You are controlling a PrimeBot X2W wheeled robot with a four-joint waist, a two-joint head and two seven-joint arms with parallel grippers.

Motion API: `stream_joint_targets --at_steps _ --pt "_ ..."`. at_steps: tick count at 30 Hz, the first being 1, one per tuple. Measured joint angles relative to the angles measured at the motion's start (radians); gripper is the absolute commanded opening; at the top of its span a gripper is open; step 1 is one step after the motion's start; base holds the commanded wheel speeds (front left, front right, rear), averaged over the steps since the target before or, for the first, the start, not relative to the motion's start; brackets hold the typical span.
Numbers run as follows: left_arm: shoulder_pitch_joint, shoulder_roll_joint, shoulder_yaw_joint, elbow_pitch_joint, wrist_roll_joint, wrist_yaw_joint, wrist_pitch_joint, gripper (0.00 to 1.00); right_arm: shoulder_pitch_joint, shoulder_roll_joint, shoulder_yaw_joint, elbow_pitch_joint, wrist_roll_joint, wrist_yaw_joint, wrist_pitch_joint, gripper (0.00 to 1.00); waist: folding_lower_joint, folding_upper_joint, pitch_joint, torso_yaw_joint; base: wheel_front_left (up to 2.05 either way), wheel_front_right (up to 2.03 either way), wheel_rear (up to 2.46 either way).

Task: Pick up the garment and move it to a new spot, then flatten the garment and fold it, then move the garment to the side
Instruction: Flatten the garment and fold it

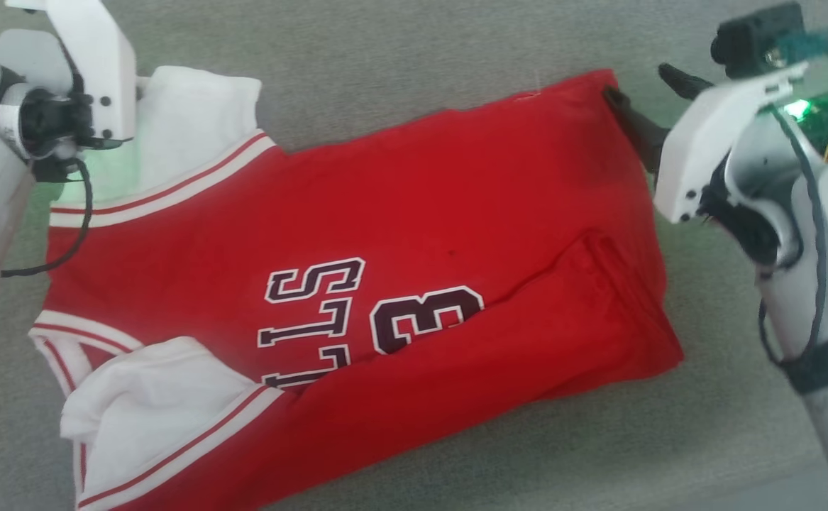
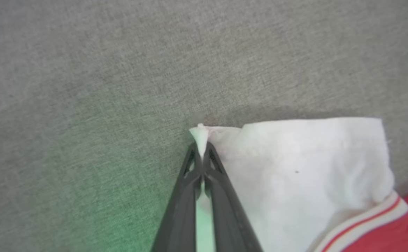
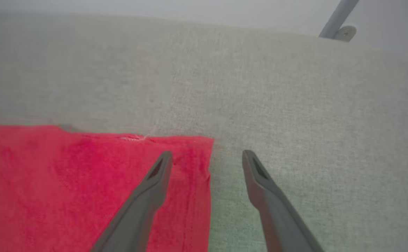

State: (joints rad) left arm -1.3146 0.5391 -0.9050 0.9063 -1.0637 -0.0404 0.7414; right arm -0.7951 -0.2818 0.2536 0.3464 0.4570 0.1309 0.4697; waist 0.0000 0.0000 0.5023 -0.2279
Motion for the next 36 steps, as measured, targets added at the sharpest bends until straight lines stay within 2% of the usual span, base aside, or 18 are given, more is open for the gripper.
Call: stream_joint_targets --at_steps 7,12,13,14,15,25,32,36 --pt "-0.008 -0.04 -0.005 0.037 0.0 -0.028 -0.039 0.0 -0.115 -0.019 0.085 0.177 0.078 0.0 0.217 1.0 0.0 0.0 -0.001 0.037 0.0 0.0 0.0" --pt "-0.012 -0.053 -0.007 0.06 0.0 -0.042 -0.06 0.0 -0.161 -0.025 0.132 0.23 0.117 0.0 0.284 1.0 0.0 0.0 -0.002 0.048 0.0 0.0 0.0" --pt "-0.012 -0.056 -0.008 0.065 0.0 -0.044 -0.068 0.0 -0.169 -0.027 0.142 0.24 0.125 0.0 0.299 0.91 0.0 0.0 -0.002 0.05 0.0 0.0 0.0" --pt "-0.012 -0.061 -0.009 0.071 0.0 -0.046 -0.076 0.0 -0.176 -0.03 0.152 0.247 0.136 0.0 0.309 0.07 0.0 0.0 -0.003 0.053 0.0 0.0 0.0" --pt "-0.012 -0.065 -0.01 0.077 0.0 -0.051 -0.081 0.0 -0.181 -0.037 0.167 0.25 0.141 0.0 0.314 0.0 0.0 0.0 -0.004 0.056 0.0 0.0 0.0" --pt "-0.013 -0.097 -0.02 0.126 -0.004 -0.07 -0.081 0.0 -0.169 -0.101 0.223 0.263 0.186 0.001 0.242 0.0 0.0 0.0 -0.06 0.1 0.0 0.0 0.0" --pt "-0.012 -0.104 -0.027 0.098 -0.019 -0.069 -0.026 0.0 -0.111 -0.161 0.248 0.206 0.216 0.001 0.209 0.0 0.0 0.0 -0.125 0.146 0.0 0.0 0.0" --pt "0.009 -0.094 -0.031 0.044 -0.032 -0.051 0.006 0.0 -0.067 -0.197 0.249 0.161 0.226 0.001 0.21 0.0 0.0 0.0 -0.166 0.171 0.0 0.0 0.0"
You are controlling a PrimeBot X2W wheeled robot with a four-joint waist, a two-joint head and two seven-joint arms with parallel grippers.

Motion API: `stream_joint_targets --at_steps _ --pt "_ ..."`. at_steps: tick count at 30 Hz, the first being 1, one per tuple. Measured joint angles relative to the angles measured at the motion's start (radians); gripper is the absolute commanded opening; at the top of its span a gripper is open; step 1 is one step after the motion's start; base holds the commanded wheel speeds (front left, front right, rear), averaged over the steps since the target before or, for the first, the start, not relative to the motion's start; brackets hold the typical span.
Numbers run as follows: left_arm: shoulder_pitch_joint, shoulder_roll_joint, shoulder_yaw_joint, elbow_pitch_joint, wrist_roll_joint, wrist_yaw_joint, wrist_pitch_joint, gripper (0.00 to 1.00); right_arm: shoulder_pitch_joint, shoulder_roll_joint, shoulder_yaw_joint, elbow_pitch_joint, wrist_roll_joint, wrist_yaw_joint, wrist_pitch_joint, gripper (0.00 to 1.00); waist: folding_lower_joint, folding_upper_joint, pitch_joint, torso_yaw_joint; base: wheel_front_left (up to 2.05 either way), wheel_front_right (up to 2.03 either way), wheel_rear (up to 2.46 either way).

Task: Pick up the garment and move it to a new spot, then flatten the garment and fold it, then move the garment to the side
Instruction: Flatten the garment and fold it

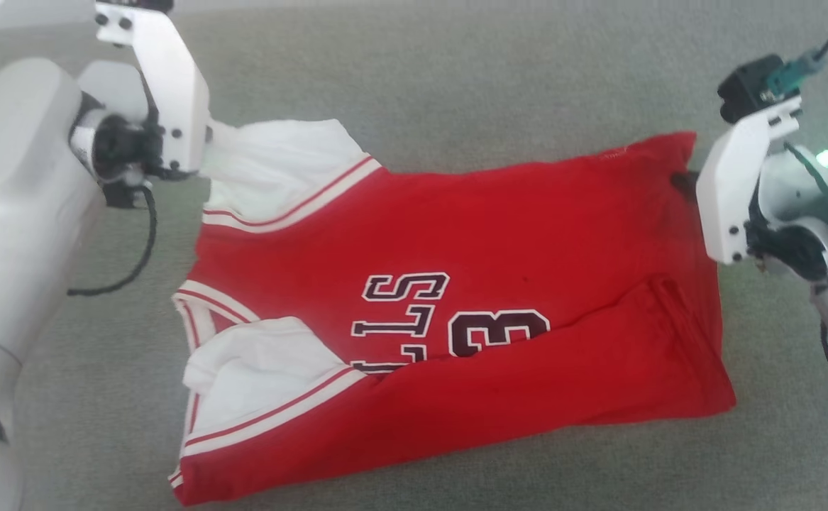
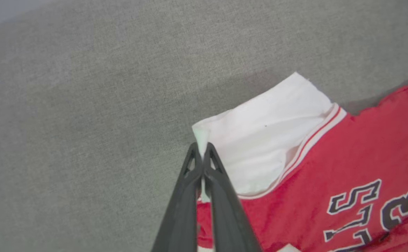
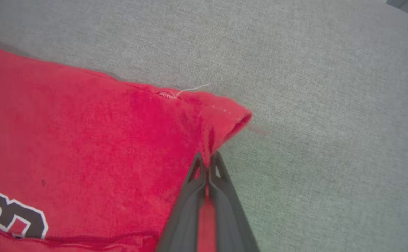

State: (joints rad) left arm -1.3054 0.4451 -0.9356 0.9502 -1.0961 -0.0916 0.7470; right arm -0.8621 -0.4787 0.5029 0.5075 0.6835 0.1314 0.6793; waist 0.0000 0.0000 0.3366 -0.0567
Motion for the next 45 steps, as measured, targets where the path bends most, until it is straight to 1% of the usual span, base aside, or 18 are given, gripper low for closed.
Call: stream_joint_targets --at_steps 5,9,12,17,20,22,25,28,29,30,31,32,33,34,35,36,37,45 --pt "0.067 0.042 -0.01 -0.131 -0.011 0.046 0.041 0.0 0.077 -0.045 -0.012 -0.075 0.024 0.0 0.03 0.0 0.0 0.0 -0.049 0.027 0.0 0.0 0.0" --pt "0.152 0.102 -0.019 -0.317 -0.019 0.114 0.077 0.0 0.154 -0.086 -0.034 -0.148 0.045 0.0 0.058 0.0 0.0 0.0 -0.082 0.047 0.0 0.0 0.0" --pt "0.233 0.166 -0.023 -0.493 -0.031 0.188 0.109 0.0 0.218 -0.106 -0.062 -0.196 0.049 0.0 0.084 0.0 0.0 0.0 -0.099 0.06 0.0 0.0 0.0" --pt "0.371 0.289 -0.032 -0.791 -0.048 0.333 0.156 0.0 0.326 -0.113 -0.118 -0.265 0.056 0.0 0.131 0.0 0.0 0.0 -0.114 0.068 0.0 0.0 0.0" --pt "0.439 0.345 -0.032 -0.922 -0.069 0.401 0.163 0.0 0.386 -0.112 -0.146 -0.291 0.062 0.0 0.154 0.0 0.0 0.0 -0.116 0.07 0.0 0.0 0.0" --pt "0.482 0.368 -0.033 -0.979 -0.078 0.434 0.164 0.0 0.42 -0.108 -0.165 -0.301 0.063 0.0 0.167 0.0 0.0 0.0 -0.116 0.07 0.0 0.0 0.0" --pt "0.547 0.399 -0.047 -1.011 -0.082 0.467 0.156 0.0 0.467 -0.086 -0.188 -0.302 0.056 0.0 0.185 0.0 0.0 0.0 -0.116 0.067 0.0 0.0 0.0" --pt "0.586 0.393 -0.054 -0.984 -0.09 0.469 0.134 0.0 0.478 -0.051 -0.193 -0.288 0.046 0.0 0.192 0.0 0.0 0.0 -0.117 0.061 0.0 0.0 0.0" --pt "0.597 0.388 -0.054 -0.966 -0.094 0.464 0.122 0.0 0.478 -0.042 -0.196 -0.277 0.04 0.0 0.192 0.15 0.0 0.0 -0.118 0.06 0.0 0.0 0.0" --pt "0.607 0.38 -0.055 -0.945 -0.098 0.455 0.111 0.0 0.478 -0.034 -0.197 -0.269 0.035 0.0 0.192 0.16 0.0 0.0001 -0.12 0.059 0.0 0.0 0.0" --pt "0.615 0.371 -0.054 -0.927 -0.102 0.445 0.1 0.0 0.478 -0.026 -0.194 -0.262 0.03 0.0 0.191 0.24 0.0 0.0 -0.122 0.057 0.0 0.0 0.0" --pt "0.622 0.362 -0.051 -0.907 -0.106 0.431 0.082 0.14 0.477 -0.019 -0.191 -0.252 0.025 0.0 0.191 0.49 0.0 0.0 -0.126 0.056 0.0 0.0 0.0" --pt "0.628 0.353 -0.045 -0.885 -0.11 0.42 0.061 0.35 0.477 -0.013 -0.188 -0.243 0.021 0.0 0.191 1.0 0.0 0.0001 -0.13 0.055 0.0 0.0 0.0" --pt "0.63 0.348 -0.041 -0.866 -0.113 0.411 0.048 0.43 0.476 -0.008 -0.187 -0.237 0.019 0.0 0.191 1.0 0.0 0.0 -0.134 0.054 0.0 0.0 0.0" --pt "0.631 0.345 -0.038 -0.845 -0.116 0.398 0.034 0.58 0.472 -0.004 -0.186 -0.232 0.017 0.0 0.191 1.0 0.0 0.0 -0.139 0.053 0.0 0.0 0.0" --pt "0.633 0.342 -0.032 -0.833 -0.118 0.386 0.014 0.95 0.468 0.0 -0.186 -0.228 0.017 0.0 0.191 1.0 0.0 0.0 -0.144 0.052 0.0 0.0 0.0" --pt "0.636 0.339 -0.025 -0.82 -0.118 0.376 -0.005 1.0 0.466 0.003 -0.184 -0.227 0.017 0.0 0.191 1.0 0.0 0.0 -0.15 0.052 0.0 0.0 0.0" --pt "0.66 0.334 0.021 -0.797 -0.103 0.314 -0.164 1.0 0.47 -0.004 -0.205 -0.254 0.021 -0.001 0.173 1.0 0.0 0.0 -0.205 0.054 0.0 0.0 0.0"
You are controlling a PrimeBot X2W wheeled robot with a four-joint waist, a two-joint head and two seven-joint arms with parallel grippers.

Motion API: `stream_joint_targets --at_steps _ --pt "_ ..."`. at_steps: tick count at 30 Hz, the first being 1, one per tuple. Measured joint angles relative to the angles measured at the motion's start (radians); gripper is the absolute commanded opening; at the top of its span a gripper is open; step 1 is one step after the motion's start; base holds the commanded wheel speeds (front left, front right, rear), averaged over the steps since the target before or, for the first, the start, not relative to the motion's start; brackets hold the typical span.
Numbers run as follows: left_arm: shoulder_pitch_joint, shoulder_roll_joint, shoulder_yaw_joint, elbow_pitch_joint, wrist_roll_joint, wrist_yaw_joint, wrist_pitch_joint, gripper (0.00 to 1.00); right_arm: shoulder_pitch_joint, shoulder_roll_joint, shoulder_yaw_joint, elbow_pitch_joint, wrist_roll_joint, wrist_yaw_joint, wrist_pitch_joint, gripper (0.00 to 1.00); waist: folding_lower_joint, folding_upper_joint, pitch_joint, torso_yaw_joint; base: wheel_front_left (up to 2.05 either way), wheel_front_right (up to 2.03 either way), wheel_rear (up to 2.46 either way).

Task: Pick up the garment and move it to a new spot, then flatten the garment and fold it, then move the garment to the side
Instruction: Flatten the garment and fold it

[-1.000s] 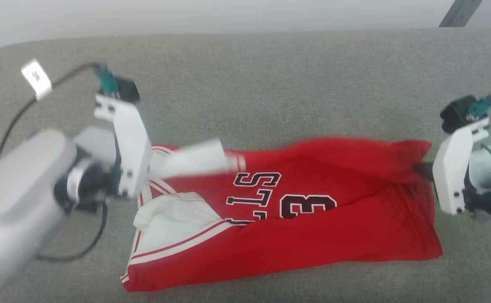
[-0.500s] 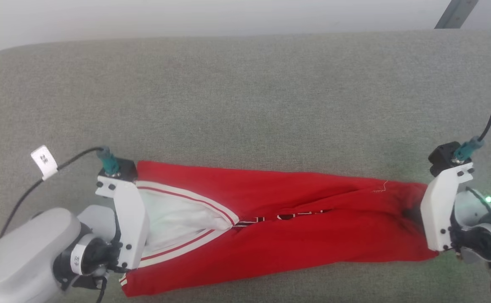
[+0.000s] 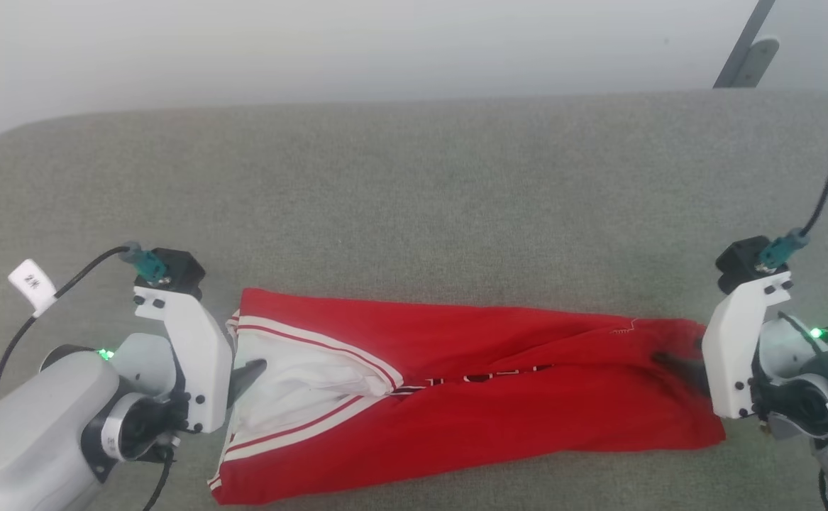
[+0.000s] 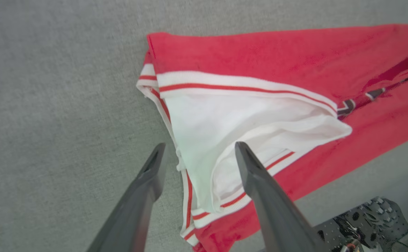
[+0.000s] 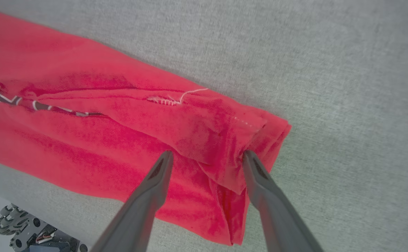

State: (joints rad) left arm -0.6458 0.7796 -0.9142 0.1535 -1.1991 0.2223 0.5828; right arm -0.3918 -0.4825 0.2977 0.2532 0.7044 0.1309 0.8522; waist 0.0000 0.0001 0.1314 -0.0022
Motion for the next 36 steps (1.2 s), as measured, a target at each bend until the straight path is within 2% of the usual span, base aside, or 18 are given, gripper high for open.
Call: stream_joint_targets --at_steps 8,18,24,30,36 --pt "0.074 0.014 0.053 -0.016 0.065 -0.052 -0.272 1.0 0.037 -0.006 -0.07 0.017 -0.014 0.0 -0.034 1.0 0.0 0.0 -0.057 0.007 0.0 0.0 0.0" --pt "0.185 0.016 0.113 0.01 0.116 -0.071 -0.588 1.0 0.07 -0.005 -0.11 0.082 -0.037 0.0 -0.04 1.0 0.0 0.0 -0.081 0.037 0.0 0.0 0.0" --pt "0.245 0.004 0.15 0.061 0.157 -0.077 -0.779 1.0 0.073 0.003 -0.114 0.167 -0.044 0.0 -0.069 1.0 0.0 0.0 -0.084 0.064 0.0 0.0 0.0" --pt "0.309 -0.034 0.227 0.099 0.208 -0.079 -0.841 1.0 0.063 0.02 -0.102 0.259 -0.036 0.0 -0.119 1.0 0.0 0.0 -0.083 0.094 0.0 0.0 0.0" --pt "0.407 -0.108 0.413 0.095 0.302 -0.11 -0.844 1.0 0.044 0.036 -0.068 0.343 -0.016 0.0 -0.169 1.0 0.0 0.0 -0.081 0.126 0.0 0.0 0.0"
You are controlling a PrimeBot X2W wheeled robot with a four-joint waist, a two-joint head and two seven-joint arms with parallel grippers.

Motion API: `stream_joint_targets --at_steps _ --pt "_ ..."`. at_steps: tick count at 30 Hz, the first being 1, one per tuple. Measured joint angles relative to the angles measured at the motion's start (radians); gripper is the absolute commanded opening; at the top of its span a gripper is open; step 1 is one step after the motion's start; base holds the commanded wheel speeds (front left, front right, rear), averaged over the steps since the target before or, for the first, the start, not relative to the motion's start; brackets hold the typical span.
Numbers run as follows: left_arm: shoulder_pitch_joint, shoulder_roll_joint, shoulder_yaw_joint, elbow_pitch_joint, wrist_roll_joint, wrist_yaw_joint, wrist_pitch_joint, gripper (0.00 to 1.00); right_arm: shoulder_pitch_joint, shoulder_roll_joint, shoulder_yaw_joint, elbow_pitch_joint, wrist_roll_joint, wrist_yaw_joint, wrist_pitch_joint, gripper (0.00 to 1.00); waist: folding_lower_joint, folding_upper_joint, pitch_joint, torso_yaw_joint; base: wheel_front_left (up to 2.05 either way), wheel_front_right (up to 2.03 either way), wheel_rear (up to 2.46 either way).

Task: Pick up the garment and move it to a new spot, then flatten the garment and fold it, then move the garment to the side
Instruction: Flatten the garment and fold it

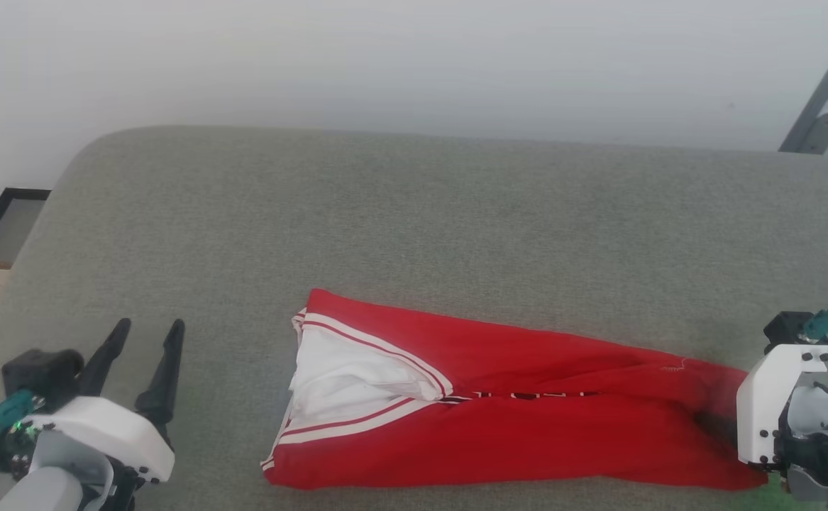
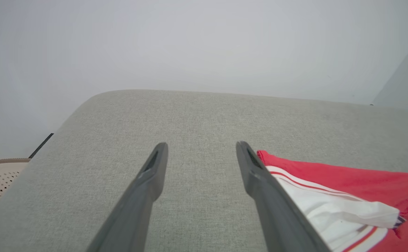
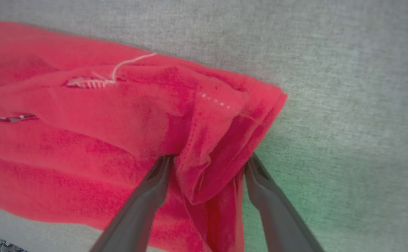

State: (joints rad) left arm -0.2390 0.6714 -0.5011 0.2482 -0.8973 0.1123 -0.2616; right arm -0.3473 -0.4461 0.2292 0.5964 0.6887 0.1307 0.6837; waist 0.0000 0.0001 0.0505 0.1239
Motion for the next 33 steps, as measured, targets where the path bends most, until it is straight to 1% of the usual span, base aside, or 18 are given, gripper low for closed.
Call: stream_joint_targets --at_steps 1,2,3,5,9,11,16,20,24,28,33 --pt "0.021 -0.012 0.027 0.0 0.03 -0.004 0.0 1.0 -0.004 0.001 0.007 0.012 0.007 0.0 -0.004 1.0 0.0 0.0 0.0 0.004 0.0 0.0 0.0" --pt "0.04 -0.029 0.063 -0.001 0.049 -0.012 0.0 1.0 -0.007 0.003 0.013 0.022 0.016 0.0 -0.007 0.49 0.0 0.0 0.0 0.008 0.0 0.0 0.0" --pt "0.055 -0.043 0.095 -0.003 0.061 -0.023 0.0 1.0 -0.009 0.004 0.021 0.029 0.022 0.0 -0.012 0.0 0.0 0.0 0.0 0.011 0.0 0.0 0.0" --pt "0.085 -0.073 0.16 -0.012 0.115 -0.043 0.0 1.0 -0.011 0.002 0.036 0.041 0.036 -0.001 -0.028 0.0 0.0 0.0 -0.001 0.018 0.0 0.0 0.0" --pt "0.15 -0.141 0.282 -0.02 0.18 -0.083 0.0 1.0 -0.012 0.009 0.057 0.057 0.081 0.0 -0.061 0.0 0.0 0.0 -0.003 0.029 0.0 0.0 0.0" --pt "0.17 -0.174 0.343 -0.032 0.219 -0.115 0.0 1.0 -0.011 0.004 0.064 0.061 0.106 0.0 -0.069 0.0 0.0 0.0 -0.003 0.033 0.0 0.0 0.0" --pt "0.217 -0.246 0.451 -0.026 0.288 -0.17 0.0 1.0 -0.011 -0.014 0.081 0.063 0.144 0.0 -0.1 0.0 0.0 0.0 -0.003 0.031 0.0 0.0 0.0" --pt "0.235 -0.284 0.504 -0.014 0.33 -0.204 0.0 1.0 -0.012 -0.041 0.085 0.067 0.163 0.001 -0.128 0.0 0.0 0.0 -0.005 0.025 0.0 0.0 0.0" --pt "0.24 -0.309 0.543 -0.01 0.359 -0.224 0.0 1.0 -0.017 -0.088 0.069 0.086 0.174 0.001 -0.15 0.0 0.0 0.0 -0.008 0.015 0.0 0.0 0.0" --pt "0.241 -0.33 0.566 -0.012 0.378 -0.233 0.0 1.0 -0.028 -0.146 0.046 0.115 0.173 0.001 -0.174 0.0 0.0 0.0 -0.007 0.0 0.0 0.0 0.0" --pt "0.241 -0.342 0.581 -0.016 0.398 -0.238 0.0 1.0 -0.053 -0.204 0.014 0.18 0.152 0.001 -0.208 0.0 0.0 0.0 -0.003 -0.023 0.0 0.0 0.0"
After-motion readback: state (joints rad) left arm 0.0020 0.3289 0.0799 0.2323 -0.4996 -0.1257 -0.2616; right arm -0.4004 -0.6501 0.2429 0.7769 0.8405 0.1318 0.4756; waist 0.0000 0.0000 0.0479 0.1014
